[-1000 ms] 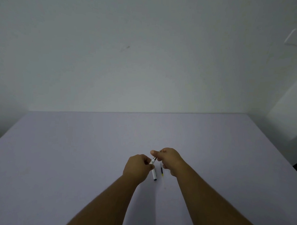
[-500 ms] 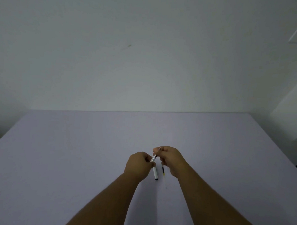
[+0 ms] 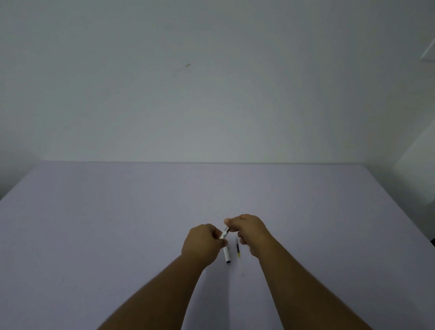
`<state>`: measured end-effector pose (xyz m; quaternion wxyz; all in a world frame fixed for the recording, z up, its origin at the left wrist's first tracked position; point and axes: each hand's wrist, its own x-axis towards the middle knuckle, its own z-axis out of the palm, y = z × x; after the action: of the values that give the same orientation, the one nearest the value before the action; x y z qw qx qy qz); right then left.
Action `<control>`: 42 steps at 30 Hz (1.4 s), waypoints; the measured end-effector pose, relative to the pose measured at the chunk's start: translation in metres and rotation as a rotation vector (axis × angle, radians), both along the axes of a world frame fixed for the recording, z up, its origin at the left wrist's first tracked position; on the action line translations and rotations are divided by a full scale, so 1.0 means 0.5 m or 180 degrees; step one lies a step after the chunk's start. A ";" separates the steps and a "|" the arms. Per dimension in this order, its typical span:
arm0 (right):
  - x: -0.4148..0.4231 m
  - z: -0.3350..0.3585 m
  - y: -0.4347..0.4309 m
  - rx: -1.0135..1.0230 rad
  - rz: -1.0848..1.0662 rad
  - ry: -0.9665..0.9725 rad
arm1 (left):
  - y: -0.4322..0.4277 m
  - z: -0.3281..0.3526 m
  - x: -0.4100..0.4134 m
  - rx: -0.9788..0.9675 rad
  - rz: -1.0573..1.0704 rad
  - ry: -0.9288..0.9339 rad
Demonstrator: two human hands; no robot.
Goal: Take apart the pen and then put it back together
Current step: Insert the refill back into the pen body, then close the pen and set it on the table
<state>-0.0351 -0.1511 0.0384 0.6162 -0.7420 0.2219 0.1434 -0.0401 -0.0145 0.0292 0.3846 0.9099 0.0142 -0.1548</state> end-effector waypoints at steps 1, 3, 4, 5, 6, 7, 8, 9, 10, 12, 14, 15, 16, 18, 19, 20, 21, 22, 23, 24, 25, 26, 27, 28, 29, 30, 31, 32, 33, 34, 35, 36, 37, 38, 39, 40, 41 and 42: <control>0.000 0.000 0.000 -0.0026 0.0043 0.0025 | 0.000 0.000 0.000 -0.0002 -0.0009 0.0009; 0.000 -0.002 0.002 0.0075 0.0062 -0.0022 | 0.002 0.002 0.001 0.0012 -0.0008 0.0004; 0.000 -0.003 0.003 0.0114 0.0041 -0.0064 | 0.002 0.003 0.002 0.0024 -0.0003 -0.0008; 0.001 -0.003 0.004 0.0105 0.0016 -0.0099 | 0.002 0.004 0.003 0.0034 0.0002 -0.0023; 0.002 -0.003 0.006 0.0068 -0.0010 -0.0109 | 0.002 0.004 0.003 0.0038 0.0010 -0.0033; 0.004 -0.003 0.006 0.0029 -0.0031 -0.0102 | 0.001 0.003 0.002 0.0033 0.0026 -0.0039; 0.008 -0.002 0.007 -0.0007 -0.0039 -0.0092 | 0.000 0.003 0.002 0.0023 0.0049 -0.0044; 0.011 -0.002 0.007 -0.0041 -0.0035 -0.0079 | -0.001 0.001 0.002 0.0018 0.0068 -0.0055; 0.013 -0.001 0.008 -0.0076 -0.0025 -0.0059 | -0.002 0.000 0.002 0.0032 0.0073 -0.0077; 0.017 -0.001 0.010 -0.0155 -0.0007 -0.0023 | -0.002 -0.002 0.004 0.0075 0.0062 -0.0122; 0.020 -0.004 0.012 -0.0174 -0.0026 -0.0017 | 0.000 -0.005 0.006 0.0083 0.0068 -0.0114; 0.021 -0.007 0.013 -0.0170 -0.0034 -0.0014 | 0.000 -0.006 0.008 0.0092 0.0071 -0.0091; 0.023 -0.010 0.013 -0.0179 -0.0034 -0.0001 | 0.000 -0.009 0.010 0.0102 0.0069 -0.0057; 0.028 -0.020 0.012 -0.0228 0.0011 0.0047 | 0.000 -0.015 0.014 0.0110 0.0066 0.0028; 0.031 -0.026 0.012 -0.0246 0.0042 0.0067 | 0.000 -0.018 0.015 0.0112 0.0068 0.0068; 0.035 -0.034 0.012 -0.0276 0.0052 0.0079 | 0.002 -0.023 0.017 0.0110 0.0078 0.0111; 0.040 -0.041 0.011 -0.0346 0.0025 0.0073 | 0.004 -0.027 0.018 0.0111 0.0100 0.0155; 0.044 -0.050 0.010 -0.0469 -0.0056 0.0068 | 0.007 -0.031 0.020 0.0112 0.0136 0.0199; 0.049 -0.058 0.009 -0.0616 -0.0158 0.0067 | 0.012 -0.037 0.022 0.0109 0.0186 0.0243; 0.052 -0.068 0.007 -0.0789 -0.0231 0.0060 | 0.017 -0.043 0.024 0.0100 0.0239 0.0281; 0.056 -0.078 0.005 -0.1017 -0.0206 0.0049 | 0.023 -0.049 0.026 0.0092 0.0283 0.0309; 0.057 -0.090 0.005 -0.1285 -0.0067 0.0068 | 0.028 -0.056 0.028 0.0086 0.0317 0.0327; 0.058 -0.102 0.007 -0.1550 0.0144 0.0130 | 0.032 -0.063 0.029 0.0073 0.0352 0.0344; 0.057 -0.114 0.012 -0.1775 0.0371 0.0231 | 0.035 -0.070 0.031 0.0045 0.0393 0.0371; 0.056 -0.127 0.018 -0.1947 0.0588 0.0344 | 0.037 -0.076 0.032 0.0006 0.0436 0.0403; 0.054 -0.139 0.025 -0.2084 0.0762 0.0430 | 0.038 -0.082 0.033 -0.0038 0.0475 0.0435; 0.052 -0.149 0.032 -0.2201 0.0881 0.0467 | 0.039 -0.087 0.034 -0.0083 0.0508 0.0465; 0.050 -0.159 0.038 -0.2281 0.0940 0.0451 | 0.040 -0.092 0.035 -0.0131 0.0528 0.0489; 0.048 -0.169 0.043 -0.2318 0.0959 0.0401 | 0.041 -0.096 0.037 -0.0173 0.0534 0.0509; 0.046 -0.178 0.048 -0.2336 0.0962 0.0350 | 0.042 -0.099 0.038 -0.0202 0.0530 0.0527; 0.044 -0.185 0.051 -0.2377 0.0967 0.0308 | 0.044 -0.101 0.039 -0.0216 0.0522 0.0547; 0.043 -0.190 0.053 -0.2444 0.0972 0.0280 | 0.045 -0.102 0.040 -0.0228 0.0514 0.0566; 0.042 -0.195 0.055 -0.2506 0.0973 0.0254 | 0.046 -0.102 0.041 -0.0242 0.0503 0.0583; 0.042 -0.198 0.057 -0.2539 0.0960 0.0229 | 0.046 -0.102 0.041 -0.0258 0.0496 0.0596; 0.042 -0.200 0.057 -0.2534 0.0928 0.0206 | 0.046 -0.101 0.041 -0.0267 0.0494 0.0608; 0.045 -0.199 0.058 -0.2477 0.0856 0.0191 | 0.046 -0.100 0.042 -0.0264 0.0490 0.0614; 0.048 -0.195 0.057 -0.2348 0.0715 0.0172 | 0.046 -0.099 0.043 -0.0249 0.0481 0.0611; 0.053 -0.189 0.055 -0.2142 0.0496 0.0147 | 0.046 -0.098 0.044 -0.0233 0.0471 0.0603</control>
<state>-0.0086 -0.1236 -0.0561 0.3190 -0.9149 0.2132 0.1256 -0.0183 0.0086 -0.0201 0.4249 0.8730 0.1118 -0.2117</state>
